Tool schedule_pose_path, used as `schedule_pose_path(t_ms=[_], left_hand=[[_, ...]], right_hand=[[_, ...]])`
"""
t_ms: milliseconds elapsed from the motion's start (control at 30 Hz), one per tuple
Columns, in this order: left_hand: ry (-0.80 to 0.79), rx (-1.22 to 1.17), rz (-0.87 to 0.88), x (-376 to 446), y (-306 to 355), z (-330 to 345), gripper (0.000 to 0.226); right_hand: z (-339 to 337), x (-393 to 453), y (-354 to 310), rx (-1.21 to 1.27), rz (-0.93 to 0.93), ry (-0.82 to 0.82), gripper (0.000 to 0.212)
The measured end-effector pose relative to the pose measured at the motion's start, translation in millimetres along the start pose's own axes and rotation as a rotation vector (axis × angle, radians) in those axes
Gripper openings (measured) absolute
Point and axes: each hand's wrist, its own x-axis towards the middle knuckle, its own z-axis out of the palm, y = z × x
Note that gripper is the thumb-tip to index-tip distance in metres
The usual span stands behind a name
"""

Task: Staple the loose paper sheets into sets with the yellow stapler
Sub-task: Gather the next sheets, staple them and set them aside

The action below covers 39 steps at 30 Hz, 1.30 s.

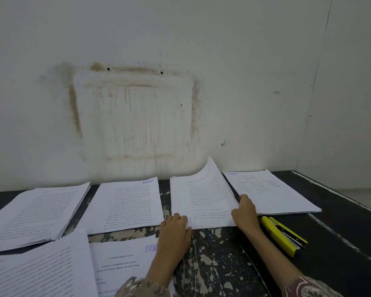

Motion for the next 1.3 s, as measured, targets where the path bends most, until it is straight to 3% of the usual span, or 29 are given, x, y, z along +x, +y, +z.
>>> schedule_pose_path(t_ms=[67,300,533,633,800,900,1000,1133,1300], left_hand=[[-0.001,-0.009,-0.003,0,0,0,0.029],[-0.013,-0.097,-0.019,0,-2,-3,0.026],[0.111,-0.599,-0.237,8,-4,-21,0.021],[0.170,-0.763,-0.350,11,-3,-40,0.031],[0.034,-1.152,-0.520,14,2,-64,0.021],[0.041,-1.306,-0.537,14,9,-76,0.024],[0.103,-1.323,-0.527,6,19,-90,0.025],[0.156,-1.185,-0.457,-9,24,-100,0.023],[0.158,-1.114,-0.357,-37,26,-102,0.015]], right_hand=[[-4,4,-3,0.041,0.021,-0.013,0.018],[-11,4,-6,0.110,0.006,-0.023,0.017],[-31,-4,-8,0.438,0.038,0.064,0.020],[-47,-11,-11,0.564,0.058,0.049,0.022],[-69,-29,-12,0.806,0.123,-0.053,0.026],[-76,-38,-7,0.844,0.126,-0.136,0.026],[-81,-48,0,0.812,0.095,-0.201,0.025],[-87,-58,4,0.687,0.049,-0.278,0.041],[-92,-68,-1,0.676,0.056,-0.313,0.032]])
